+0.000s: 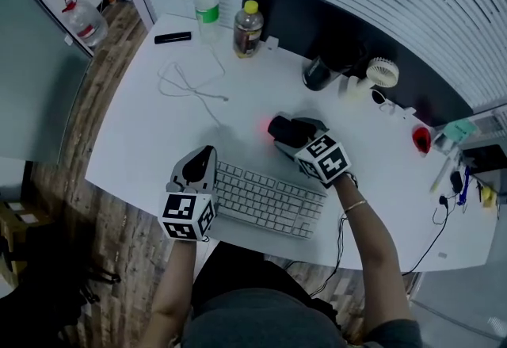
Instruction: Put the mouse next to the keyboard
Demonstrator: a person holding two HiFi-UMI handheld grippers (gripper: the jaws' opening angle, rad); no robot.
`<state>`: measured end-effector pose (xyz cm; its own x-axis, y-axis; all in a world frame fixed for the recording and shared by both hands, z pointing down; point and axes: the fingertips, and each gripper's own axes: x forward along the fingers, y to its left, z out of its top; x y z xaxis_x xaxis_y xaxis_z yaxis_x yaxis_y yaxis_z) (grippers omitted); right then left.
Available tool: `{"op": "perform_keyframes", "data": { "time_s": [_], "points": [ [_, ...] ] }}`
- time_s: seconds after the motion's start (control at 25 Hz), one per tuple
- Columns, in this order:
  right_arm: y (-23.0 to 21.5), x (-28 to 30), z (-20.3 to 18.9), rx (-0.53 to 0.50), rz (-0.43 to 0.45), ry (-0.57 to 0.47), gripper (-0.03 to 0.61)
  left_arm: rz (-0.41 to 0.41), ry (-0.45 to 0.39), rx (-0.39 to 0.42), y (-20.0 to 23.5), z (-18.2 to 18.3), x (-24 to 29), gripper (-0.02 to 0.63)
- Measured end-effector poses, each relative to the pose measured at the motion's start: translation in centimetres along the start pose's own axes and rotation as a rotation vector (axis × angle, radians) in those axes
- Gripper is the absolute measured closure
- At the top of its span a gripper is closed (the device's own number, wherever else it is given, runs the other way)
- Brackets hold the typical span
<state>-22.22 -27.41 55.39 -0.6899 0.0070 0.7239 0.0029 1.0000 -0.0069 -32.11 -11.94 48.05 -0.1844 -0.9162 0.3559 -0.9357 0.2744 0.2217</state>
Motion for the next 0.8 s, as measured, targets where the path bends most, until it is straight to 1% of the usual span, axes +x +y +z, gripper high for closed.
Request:
{"op": "perform_keyframes", "data": {
  "time_s": [0.2,0.36,0.6,0.8],
  "points": [
    [-0.3,-2.7,-0.5,0.044,-0.071,-0.036,0.282,-0.049,0.003,0.022,-1.6,0.4,0.8,0.584],
    [-0.8,-5.1,-1.9,0.101,-0.135,-0.040,0.282,-0.101,0.007,0.045,-3.3,0.7,1.4,0.584],
    [-1.8,-9.3,-5.0,0.218,-0.254,-0.058,0.282,-0.191,0.022,0.089,-6.5,1.0,2.5,0.584],
    [-2.2,-13.4,-8.5,0.314,-0.350,-0.073,0.282,-0.271,0.035,0.121,-10.0,1.1,3.3,0.584]
  ]
}}
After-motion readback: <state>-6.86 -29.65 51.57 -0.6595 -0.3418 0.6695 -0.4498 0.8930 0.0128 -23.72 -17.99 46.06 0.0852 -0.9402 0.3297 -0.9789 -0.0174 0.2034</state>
